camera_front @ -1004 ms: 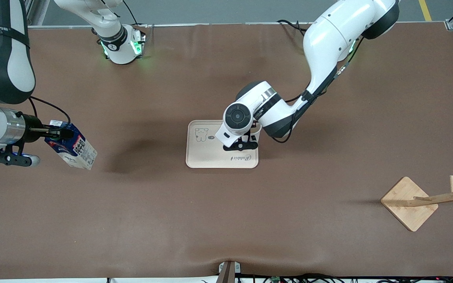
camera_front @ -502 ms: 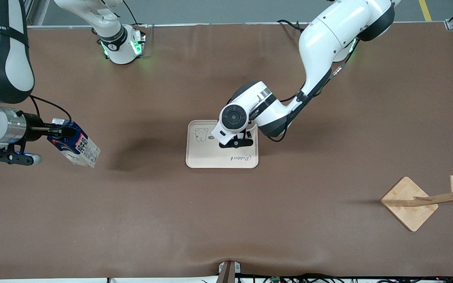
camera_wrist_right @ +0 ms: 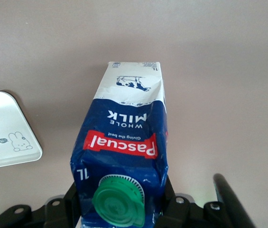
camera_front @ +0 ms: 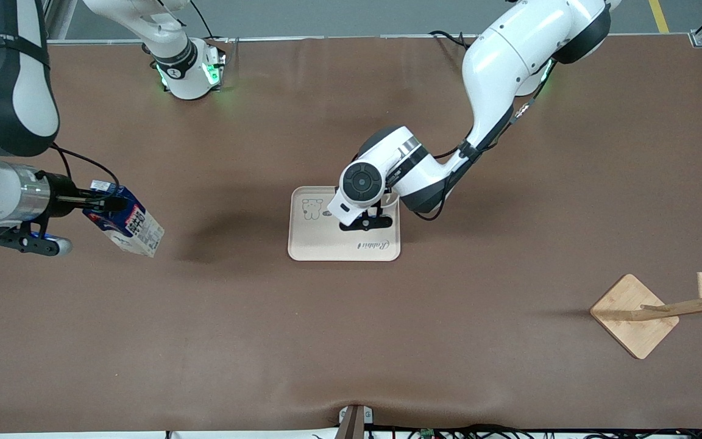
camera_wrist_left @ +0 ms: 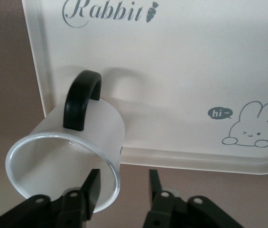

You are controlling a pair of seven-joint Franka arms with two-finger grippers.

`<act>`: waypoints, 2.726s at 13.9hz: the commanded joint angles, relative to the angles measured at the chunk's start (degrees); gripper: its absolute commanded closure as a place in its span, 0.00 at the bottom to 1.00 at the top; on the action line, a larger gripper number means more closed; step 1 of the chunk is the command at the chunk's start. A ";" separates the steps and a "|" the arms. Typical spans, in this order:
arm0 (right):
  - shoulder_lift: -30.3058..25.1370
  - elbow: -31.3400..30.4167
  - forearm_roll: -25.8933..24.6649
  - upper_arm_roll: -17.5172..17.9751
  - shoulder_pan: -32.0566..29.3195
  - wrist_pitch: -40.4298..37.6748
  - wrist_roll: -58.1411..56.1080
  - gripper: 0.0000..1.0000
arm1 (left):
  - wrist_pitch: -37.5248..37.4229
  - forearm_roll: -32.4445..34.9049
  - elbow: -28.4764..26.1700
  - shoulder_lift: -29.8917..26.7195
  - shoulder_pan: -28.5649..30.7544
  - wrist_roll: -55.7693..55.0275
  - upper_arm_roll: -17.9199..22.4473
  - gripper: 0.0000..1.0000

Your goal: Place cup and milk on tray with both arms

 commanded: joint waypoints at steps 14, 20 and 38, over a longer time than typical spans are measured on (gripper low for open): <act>8.39 7.68 14.96 -0.29 19.46 2.96 25.50 0.77 | -20.55 4.65 1.64 -28.19 19.29 4.87 0.68 0.00; 13.84 8.74 14.87 -0.29 29.66 12.71 29.57 0.77 | -23.54 3.69 1.64 -35.57 34.22 19.36 0.33 0.00; 18.33 9.98 8.19 -0.29 33.45 9.83 22.71 0.75 | -25.65 -1.06 -8.37 -51.41 23.62 45.84 21.95 0.00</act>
